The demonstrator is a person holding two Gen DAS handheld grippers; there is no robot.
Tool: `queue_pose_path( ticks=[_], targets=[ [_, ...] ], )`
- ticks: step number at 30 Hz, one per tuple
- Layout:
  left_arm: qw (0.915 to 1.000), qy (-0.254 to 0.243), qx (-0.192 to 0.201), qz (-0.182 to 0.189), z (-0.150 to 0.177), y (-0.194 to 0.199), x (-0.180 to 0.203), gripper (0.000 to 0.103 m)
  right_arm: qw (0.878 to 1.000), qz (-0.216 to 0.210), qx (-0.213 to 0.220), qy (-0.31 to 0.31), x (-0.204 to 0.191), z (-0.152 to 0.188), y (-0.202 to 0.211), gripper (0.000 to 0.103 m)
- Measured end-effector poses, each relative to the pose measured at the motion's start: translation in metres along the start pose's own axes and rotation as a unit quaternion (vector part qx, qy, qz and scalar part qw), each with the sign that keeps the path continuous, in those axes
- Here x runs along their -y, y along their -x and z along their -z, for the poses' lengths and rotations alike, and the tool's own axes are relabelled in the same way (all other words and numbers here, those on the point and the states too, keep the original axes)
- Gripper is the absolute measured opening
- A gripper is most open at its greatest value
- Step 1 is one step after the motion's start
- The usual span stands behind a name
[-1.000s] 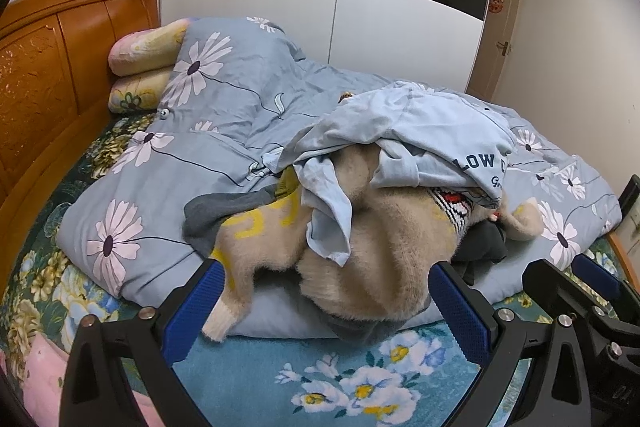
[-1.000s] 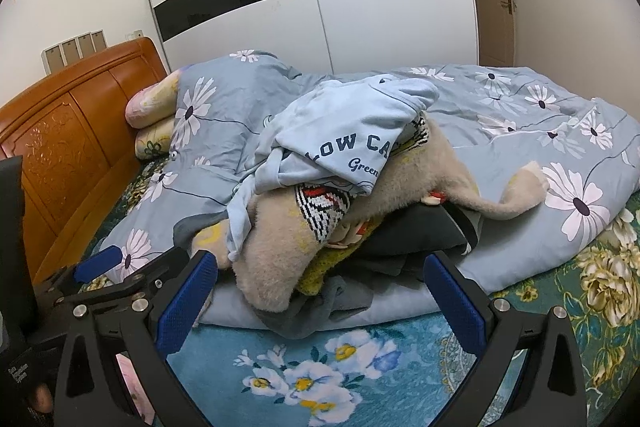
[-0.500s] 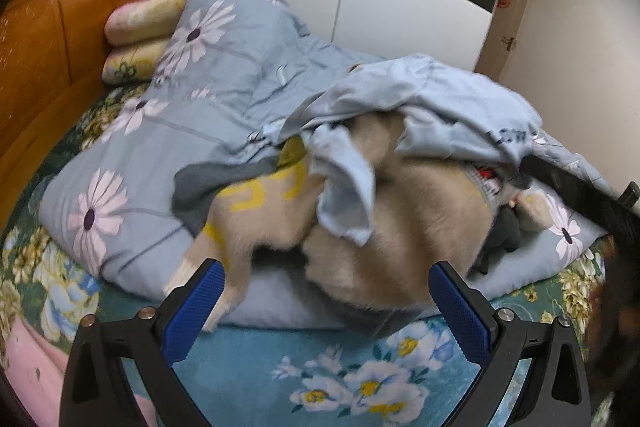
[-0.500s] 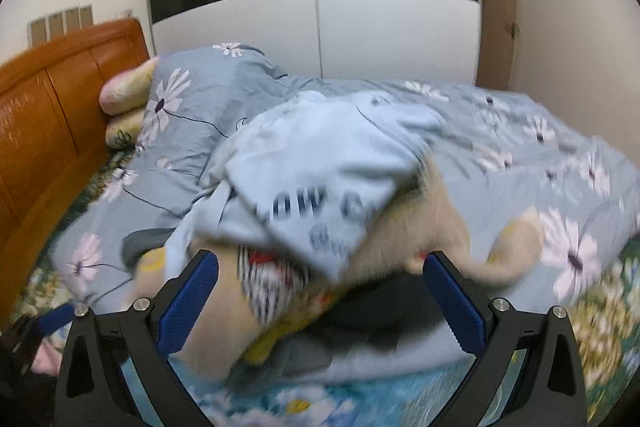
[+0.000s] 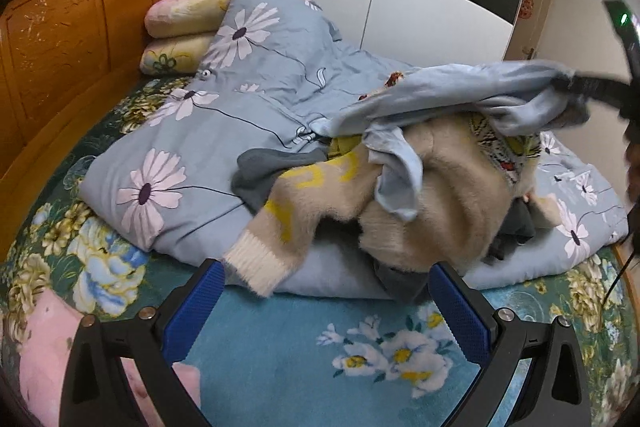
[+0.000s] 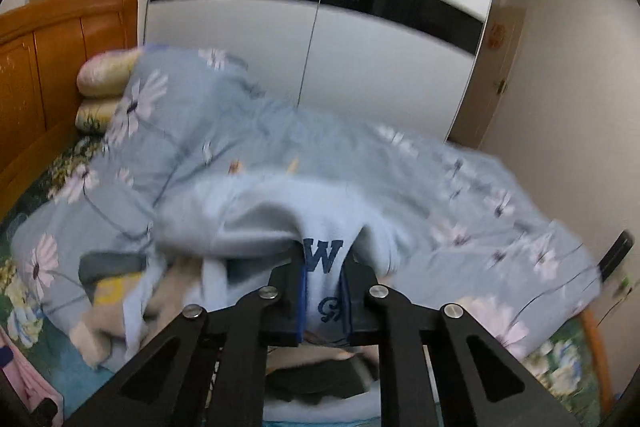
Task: Fold clothes
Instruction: 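Grasp the light blue shirt with the right tool and pull it off the pile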
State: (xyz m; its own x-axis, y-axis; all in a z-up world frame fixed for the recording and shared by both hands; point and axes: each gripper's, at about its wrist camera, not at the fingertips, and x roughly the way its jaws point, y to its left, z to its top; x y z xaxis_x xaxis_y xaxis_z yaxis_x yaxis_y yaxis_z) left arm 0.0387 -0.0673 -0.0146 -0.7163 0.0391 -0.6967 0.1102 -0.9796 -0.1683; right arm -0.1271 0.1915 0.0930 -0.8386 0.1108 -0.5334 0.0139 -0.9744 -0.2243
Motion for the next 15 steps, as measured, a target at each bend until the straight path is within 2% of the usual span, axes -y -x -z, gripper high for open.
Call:
queue_pose_path(
  ticks=[4,9,12,13,15],
  targets=[
    [0.9995,0.010,0.020,0.020,0.000,0.033,0.000,0.103,0.998,0.034,0.050,-0.001,0.035,-0.027,0.071,0.012],
    [0.9971,0.001,0.039,0.066,0.012,0.079,0.016,0.103,0.993,0.081,0.088,-0.007,0.089,-0.028,0.174,0.012],
    [0.9953,-0.021,0.037,0.088,0.027,0.102,0.034,0.103,0.992,0.090,0.090,-0.010,0.113,-0.002,0.225,0.012],
    [0.9946,-0.025,0.032,0.096,0.033,0.107,0.040,0.103,0.993,0.082,0.083,-0.011,0.118,0.019,0.243,0.012],
    [0.9925,-0.031,0.016,0.117,0.046,0.113,0.051,0.103,0.997,0.056,0.044,-0.011,0.118,0.067,0.249,0.012]
  ],
)
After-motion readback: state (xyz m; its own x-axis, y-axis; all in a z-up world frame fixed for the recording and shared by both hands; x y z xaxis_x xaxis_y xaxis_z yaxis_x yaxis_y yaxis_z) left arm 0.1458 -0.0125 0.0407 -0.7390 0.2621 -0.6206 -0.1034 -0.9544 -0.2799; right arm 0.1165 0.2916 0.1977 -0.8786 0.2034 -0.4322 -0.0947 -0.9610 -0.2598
